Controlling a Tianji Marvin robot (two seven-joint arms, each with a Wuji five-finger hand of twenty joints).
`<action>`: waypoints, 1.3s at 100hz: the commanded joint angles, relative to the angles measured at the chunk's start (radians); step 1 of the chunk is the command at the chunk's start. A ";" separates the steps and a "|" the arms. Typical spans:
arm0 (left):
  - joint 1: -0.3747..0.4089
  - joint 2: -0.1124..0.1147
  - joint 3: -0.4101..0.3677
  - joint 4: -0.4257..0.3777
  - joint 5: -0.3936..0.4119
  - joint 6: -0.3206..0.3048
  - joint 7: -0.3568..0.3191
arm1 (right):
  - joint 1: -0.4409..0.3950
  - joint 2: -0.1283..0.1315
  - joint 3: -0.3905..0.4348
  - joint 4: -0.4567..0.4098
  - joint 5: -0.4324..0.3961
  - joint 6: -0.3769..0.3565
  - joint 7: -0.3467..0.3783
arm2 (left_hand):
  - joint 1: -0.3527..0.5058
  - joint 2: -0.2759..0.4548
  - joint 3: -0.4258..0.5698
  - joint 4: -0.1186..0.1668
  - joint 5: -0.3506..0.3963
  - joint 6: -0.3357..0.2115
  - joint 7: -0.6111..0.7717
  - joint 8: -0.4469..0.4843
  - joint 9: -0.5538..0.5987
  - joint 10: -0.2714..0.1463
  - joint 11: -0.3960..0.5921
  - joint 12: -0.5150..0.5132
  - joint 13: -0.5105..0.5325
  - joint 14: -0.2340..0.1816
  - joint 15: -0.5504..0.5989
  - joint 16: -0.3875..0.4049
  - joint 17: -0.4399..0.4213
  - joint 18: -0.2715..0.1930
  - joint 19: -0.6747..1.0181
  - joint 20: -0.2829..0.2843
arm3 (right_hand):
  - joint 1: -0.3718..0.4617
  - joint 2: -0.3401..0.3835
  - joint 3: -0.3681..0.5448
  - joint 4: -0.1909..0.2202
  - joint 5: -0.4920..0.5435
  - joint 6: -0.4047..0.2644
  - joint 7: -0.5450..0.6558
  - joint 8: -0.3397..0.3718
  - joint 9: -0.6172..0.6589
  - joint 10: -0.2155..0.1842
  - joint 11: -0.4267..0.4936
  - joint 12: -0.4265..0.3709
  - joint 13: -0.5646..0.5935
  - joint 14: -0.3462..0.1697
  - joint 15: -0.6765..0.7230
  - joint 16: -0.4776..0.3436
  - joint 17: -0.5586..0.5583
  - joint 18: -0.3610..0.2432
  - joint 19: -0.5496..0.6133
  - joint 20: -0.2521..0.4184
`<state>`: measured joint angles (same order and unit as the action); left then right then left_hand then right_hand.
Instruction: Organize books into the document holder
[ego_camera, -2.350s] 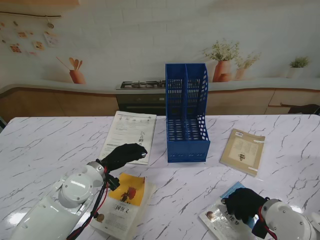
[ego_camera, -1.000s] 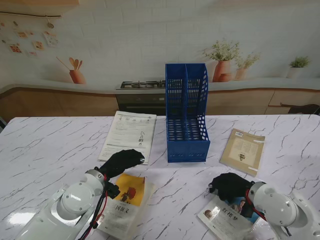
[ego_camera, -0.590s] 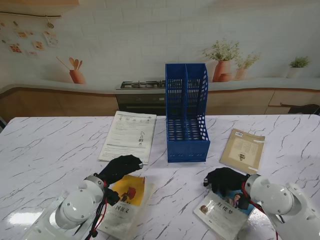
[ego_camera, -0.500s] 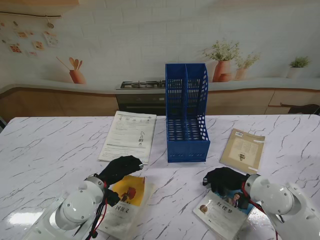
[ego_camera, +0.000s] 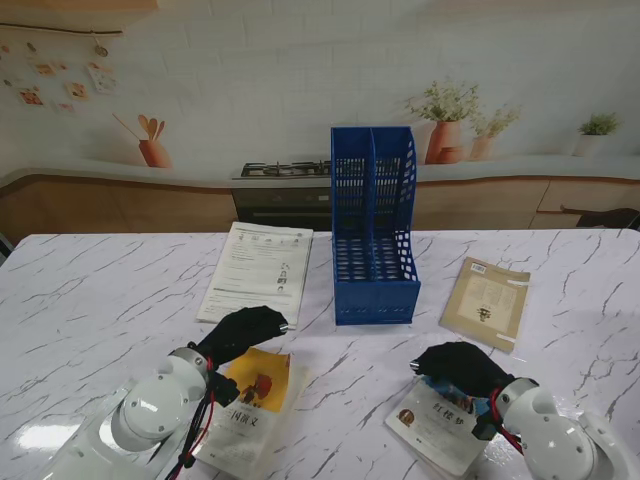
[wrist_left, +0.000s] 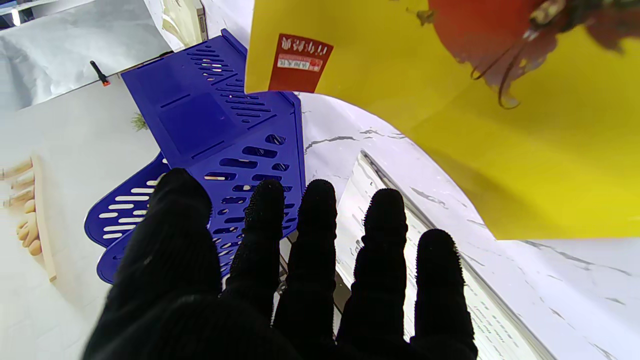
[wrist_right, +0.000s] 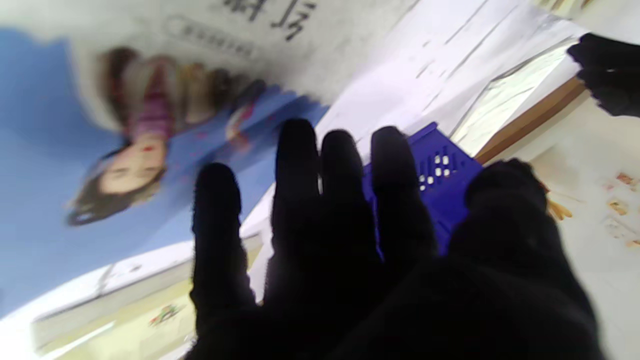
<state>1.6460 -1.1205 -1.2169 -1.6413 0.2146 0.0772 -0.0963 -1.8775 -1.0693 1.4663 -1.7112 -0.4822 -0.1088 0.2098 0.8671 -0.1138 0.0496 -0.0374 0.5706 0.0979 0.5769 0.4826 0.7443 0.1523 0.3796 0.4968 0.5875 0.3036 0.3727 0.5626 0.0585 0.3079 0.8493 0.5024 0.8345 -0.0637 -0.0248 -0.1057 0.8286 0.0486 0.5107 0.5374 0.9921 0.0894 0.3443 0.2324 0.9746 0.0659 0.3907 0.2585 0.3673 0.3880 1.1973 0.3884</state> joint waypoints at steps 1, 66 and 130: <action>-0.016 -0.001 0.002 0.018 -0.012 -0.039 -0.023 | -0.059 -0.006 0.028 -0.027 -0.017 0.027 -0.029 | 0.024 0.029 -0.003 0.029 0.013 0.003 0.011 -0.004 0.026 -0.003 0.000 -0.006 0.027 -0.019 0.018 -0.004 -0.016 -0.007 0.028 -0.006 | -0.019 -0.008 0.008 0.040 0.040 -0.034 0.003 0.034 0.040 0.010 0.010 0.013 0.034 0.078 -0.014 0.032 0.007 0.189 0.018 0.003; -0.161 0.006 0.066 0.158 -0.079 -0.171 -0.103 | -0.311 -0.024 0.153 -0.203 -0.067 0.286 -0.044 | 0.023 0.031 -0.002 0.029 0.011 0.002 0.012 -0.004 0.024 -0.004 0.000 -0.006 0.032 -0.028 0.016 -0.001 -0.011 0.019 0.037 0.000 | -0.088 0.011 -0.004 0.035 -0.055 -0.092 -0.061 0.045 -0.039 -0.056 -0.053 0.030 -0.015 0.043 -0.083 0.031 0.076 0.209 0.056 0.038; -0.180 0.003 0.075 0.177 -0.095 -0.187 -0.103 | -0.232 -0.026 0.090 -0.071 0.129 0.340 -0.008 | 0.024 0.031 -0.001 0.029 0.011 0.004 0.013 -0.005 0.024 -0.003 0.003 -0.005 0.035 -0.030 0.016 0.001 -0.011 0.015 0.035 -0.004 | -0.009 -0.007 0.008 0.037 0.013 0.023 0.007 0.148 0.008 0.056 0.068 0.079 0.025 0.097 0.011 0.079 -0.067 0.084 -0.046 -0.016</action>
<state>1.4592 -1.1115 -1.1403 -1.4570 0.1221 -0.0929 -0.1958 -2.0869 -1.0845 1.5963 -1.8680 -0.3633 0.2474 0.1548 0.8672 -0.1138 0.0496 -0.0374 0.5706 0.0981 0.5775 0.4826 0.7443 0.1523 0.3796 0.4968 0.5874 0.3030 0.3727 0.5626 0.0583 0.3203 0.8493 0.5024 0.7945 -0.0632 -0.0187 -0.1055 0.7978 -0.0095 0.4985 0.6596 0.9565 -0.0589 0.4355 0.3310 0.9828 -0.1440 0.5577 0.4210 0.3446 0.4762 1.2989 0.4392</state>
